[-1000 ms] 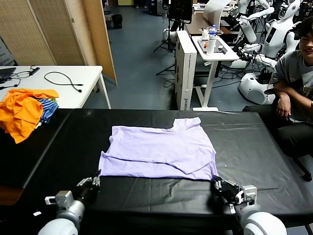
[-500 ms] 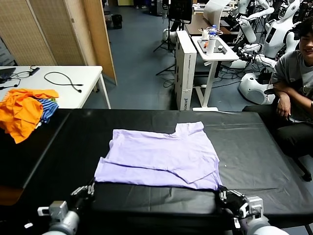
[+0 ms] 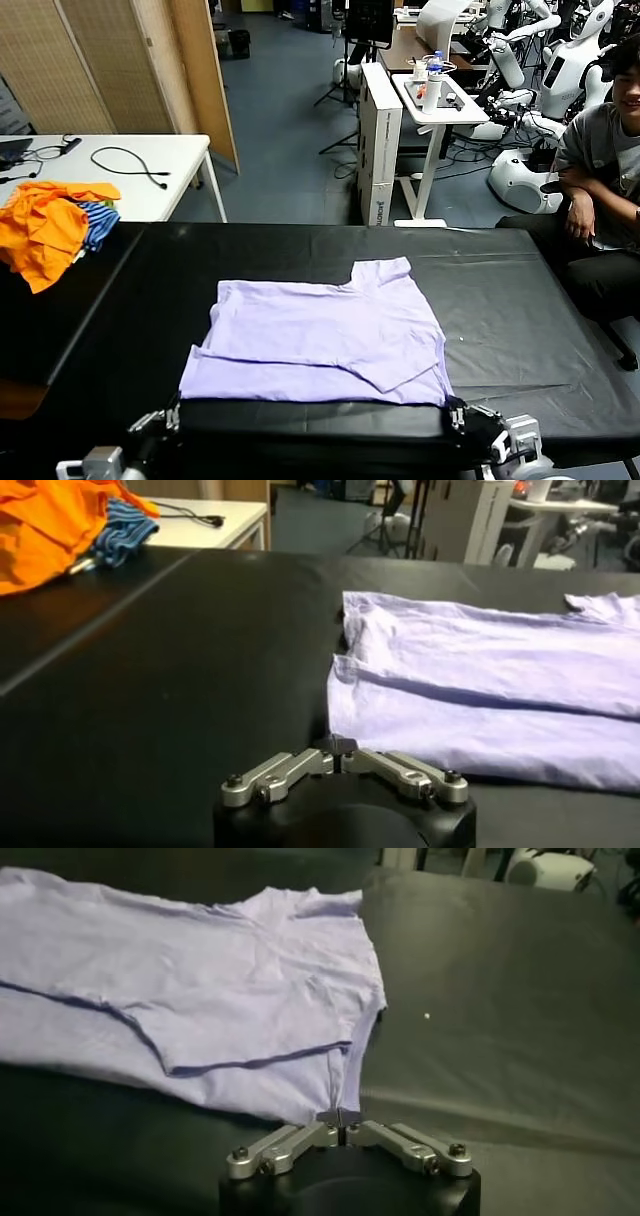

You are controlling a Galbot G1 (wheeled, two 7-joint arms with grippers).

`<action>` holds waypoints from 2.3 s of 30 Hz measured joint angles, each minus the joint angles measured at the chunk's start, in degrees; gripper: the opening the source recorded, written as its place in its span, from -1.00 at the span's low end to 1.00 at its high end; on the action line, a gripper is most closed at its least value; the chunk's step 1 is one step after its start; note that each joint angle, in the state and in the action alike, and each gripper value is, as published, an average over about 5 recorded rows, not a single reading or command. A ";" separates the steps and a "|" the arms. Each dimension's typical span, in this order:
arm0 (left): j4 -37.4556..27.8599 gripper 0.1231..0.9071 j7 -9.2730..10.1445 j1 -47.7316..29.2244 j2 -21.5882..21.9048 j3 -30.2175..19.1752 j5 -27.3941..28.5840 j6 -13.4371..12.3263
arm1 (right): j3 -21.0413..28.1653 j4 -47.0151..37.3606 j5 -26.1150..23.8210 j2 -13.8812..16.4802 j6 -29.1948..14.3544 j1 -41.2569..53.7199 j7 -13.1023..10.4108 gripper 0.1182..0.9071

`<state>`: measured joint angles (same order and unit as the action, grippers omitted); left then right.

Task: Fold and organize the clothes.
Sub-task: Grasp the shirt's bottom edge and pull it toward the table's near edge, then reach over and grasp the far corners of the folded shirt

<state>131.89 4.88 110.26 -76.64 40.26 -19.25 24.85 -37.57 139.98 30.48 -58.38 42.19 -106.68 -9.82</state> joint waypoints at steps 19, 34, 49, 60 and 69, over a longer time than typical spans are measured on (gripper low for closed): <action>2.49 1.00 1.81 -6.08 3.57 2.74 -9.23 1.53 | -0.97 -5.00 16.27 2.82 -0.66 21.14 -2.13 1.00; -13.75 1.00 6.48 -35.48 15.71 -5.05 -28.03 9.02 | 12.49 -26.36 18.34 5.54 -1.80 44.70 -1.69 1.00; -31.69 1.00 3.57 -53.12 21.92 -16.03 -30.58 11.37 | 23.89 -42.36 16.31 1.57 -2.00 59.10 -0.88 1.00; -36.99 1.00 1.85 -55.44 22.37 -18.75 -31.18 11.53 | 26.04 -47.80 15.32 0.53 -3.20 62.01 0.75 1.00; -37.84 0.99 1.37 -55.21 22.26 -19.23 -30.99 11.43 | 27.32 -50.34 14.74 -0.88 -3.26 63.65 1.00 0.81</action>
<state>94.05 6.25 55.05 -54.38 21.03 -50.24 36.28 -10.25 89.64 45.22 -59.26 38.93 -43.03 -8.82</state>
